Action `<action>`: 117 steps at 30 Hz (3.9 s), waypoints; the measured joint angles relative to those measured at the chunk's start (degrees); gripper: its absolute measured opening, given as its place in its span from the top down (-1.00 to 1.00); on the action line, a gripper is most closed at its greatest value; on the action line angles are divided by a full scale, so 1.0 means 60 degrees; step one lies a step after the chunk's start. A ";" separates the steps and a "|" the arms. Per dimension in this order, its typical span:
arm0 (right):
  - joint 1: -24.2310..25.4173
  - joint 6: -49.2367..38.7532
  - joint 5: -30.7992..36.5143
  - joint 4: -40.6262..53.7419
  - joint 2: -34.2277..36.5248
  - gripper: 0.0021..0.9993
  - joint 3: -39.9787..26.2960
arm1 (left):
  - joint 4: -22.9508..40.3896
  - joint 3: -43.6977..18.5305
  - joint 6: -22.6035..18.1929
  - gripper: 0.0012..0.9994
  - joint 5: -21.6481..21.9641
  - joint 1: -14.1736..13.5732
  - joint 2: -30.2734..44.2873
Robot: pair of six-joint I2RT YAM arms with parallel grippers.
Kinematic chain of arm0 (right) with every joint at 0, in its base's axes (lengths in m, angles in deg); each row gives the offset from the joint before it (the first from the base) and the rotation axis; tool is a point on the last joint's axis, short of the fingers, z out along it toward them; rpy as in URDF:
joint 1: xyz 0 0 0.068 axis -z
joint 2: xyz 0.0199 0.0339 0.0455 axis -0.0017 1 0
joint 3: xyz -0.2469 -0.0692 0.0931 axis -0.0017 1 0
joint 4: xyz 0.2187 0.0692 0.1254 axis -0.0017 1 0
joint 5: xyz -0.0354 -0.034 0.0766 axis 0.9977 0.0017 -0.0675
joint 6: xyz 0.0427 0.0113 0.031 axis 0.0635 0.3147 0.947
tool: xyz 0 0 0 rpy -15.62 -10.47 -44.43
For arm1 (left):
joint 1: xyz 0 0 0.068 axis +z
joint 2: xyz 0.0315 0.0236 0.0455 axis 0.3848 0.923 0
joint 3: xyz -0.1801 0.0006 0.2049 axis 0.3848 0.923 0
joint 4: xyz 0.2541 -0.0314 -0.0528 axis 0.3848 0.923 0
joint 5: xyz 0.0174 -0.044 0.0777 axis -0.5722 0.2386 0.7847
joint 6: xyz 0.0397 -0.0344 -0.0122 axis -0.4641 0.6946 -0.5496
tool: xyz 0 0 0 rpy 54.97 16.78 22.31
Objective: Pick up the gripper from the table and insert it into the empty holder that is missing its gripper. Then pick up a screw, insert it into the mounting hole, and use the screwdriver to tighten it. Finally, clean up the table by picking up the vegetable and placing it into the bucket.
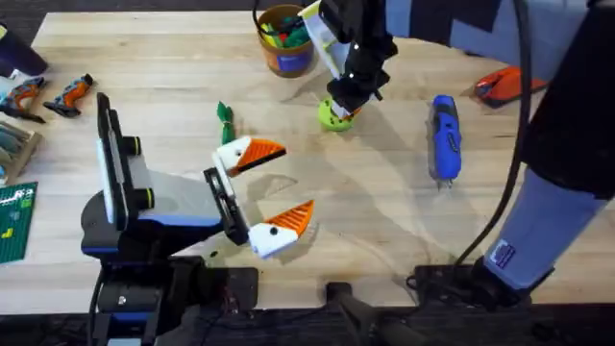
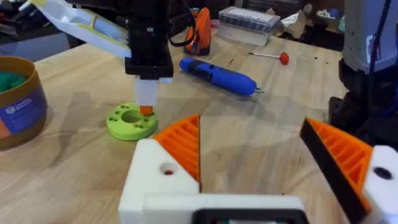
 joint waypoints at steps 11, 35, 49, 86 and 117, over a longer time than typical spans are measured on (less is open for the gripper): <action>0.0000 -0.0003 0.0000 0.0770 -0.0850 0.99 -0.0410 | 0.0000 0.0000 0.0000 -0.97 0.0000 0.0000 -0.0003; -0.1839 0.0000 0.0026 0.3889 -0.2652 0.99 -0.4725 | 0.0000 0.0000 0.0000 -0.97 0.0000 0.0000 -0.0001; -0.4046 -0.0004 0.0022 0.3912 -0.2657 0.99 -0.4827 | 0.0000 0.0000 0.0000 -0.97 0.0000 0.0000 0.0000; -0.5245 -0.0798 -0.0298 0.4601 -0.0278 0.99 -0.6716 | 0.0000 0.0000 0.0000 -0.97 0.0000 0.0000 -0.0003; -0.5464 -0.1126 -0.0761 0.4794 0.0073 0.99 -0.6747 | 0.0000 0.0000 0.0000 -0.97 0.0000 0.0000 -0.0001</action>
